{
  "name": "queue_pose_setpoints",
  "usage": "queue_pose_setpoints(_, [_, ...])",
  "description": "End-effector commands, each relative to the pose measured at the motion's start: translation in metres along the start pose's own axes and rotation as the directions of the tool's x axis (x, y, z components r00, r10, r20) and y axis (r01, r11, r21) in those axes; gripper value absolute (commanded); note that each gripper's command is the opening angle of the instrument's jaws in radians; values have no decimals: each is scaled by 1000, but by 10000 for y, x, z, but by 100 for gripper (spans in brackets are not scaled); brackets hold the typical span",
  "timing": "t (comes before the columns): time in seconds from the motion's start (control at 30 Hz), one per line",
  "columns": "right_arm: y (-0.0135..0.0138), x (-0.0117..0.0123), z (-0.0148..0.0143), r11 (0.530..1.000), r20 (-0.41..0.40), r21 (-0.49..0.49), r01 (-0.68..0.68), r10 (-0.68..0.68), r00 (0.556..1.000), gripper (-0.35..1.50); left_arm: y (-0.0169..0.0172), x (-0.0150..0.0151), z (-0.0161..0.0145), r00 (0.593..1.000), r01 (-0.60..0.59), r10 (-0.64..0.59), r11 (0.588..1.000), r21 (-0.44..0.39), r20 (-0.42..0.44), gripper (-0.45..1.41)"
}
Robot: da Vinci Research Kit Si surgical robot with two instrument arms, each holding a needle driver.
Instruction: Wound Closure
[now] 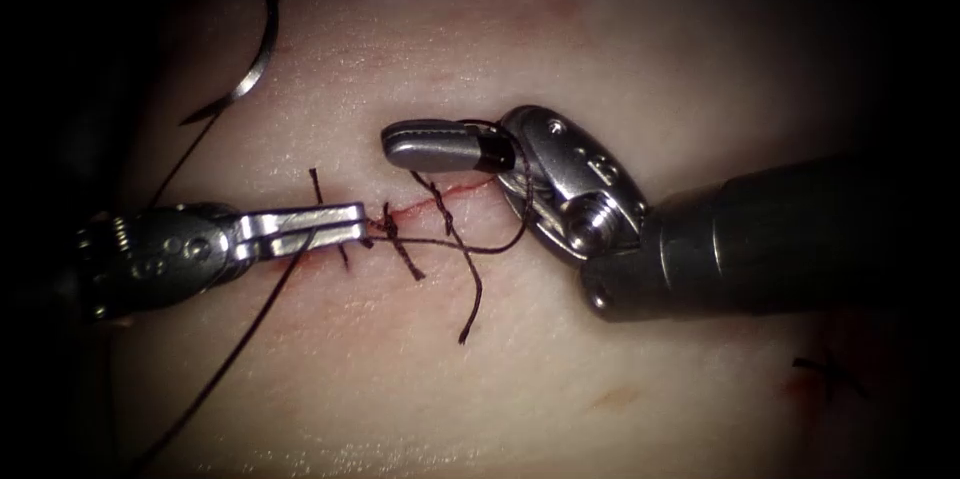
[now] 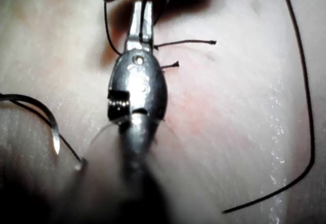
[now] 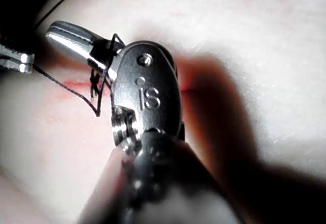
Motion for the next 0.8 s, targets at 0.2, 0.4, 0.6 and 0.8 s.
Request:
queue_pose_setpoints(0.2, [-3,-6,4,998,8,55,-34,34,999,-35,-15,-19,10,1000,13,-13,1000,15,7,-45])
queue_pose_setpoints(0.4, [-2,-7,3,991,99,127,-47,35,994,-35,-28,-25,23,1000,15,-16,999,33,20,-45])
queue_pose_setpoints(0.6, [-2,-9,-2,976,238,206,-68,17,971,-35,-46,-31,31,1000,21,-22,999,41,22,-45])
queue_pose_setpoints(0.8, [-4,-11,1,950,353,299,-90,-22,935,-35,-58,-38,34,999,22,-23,999,42,29,-45])
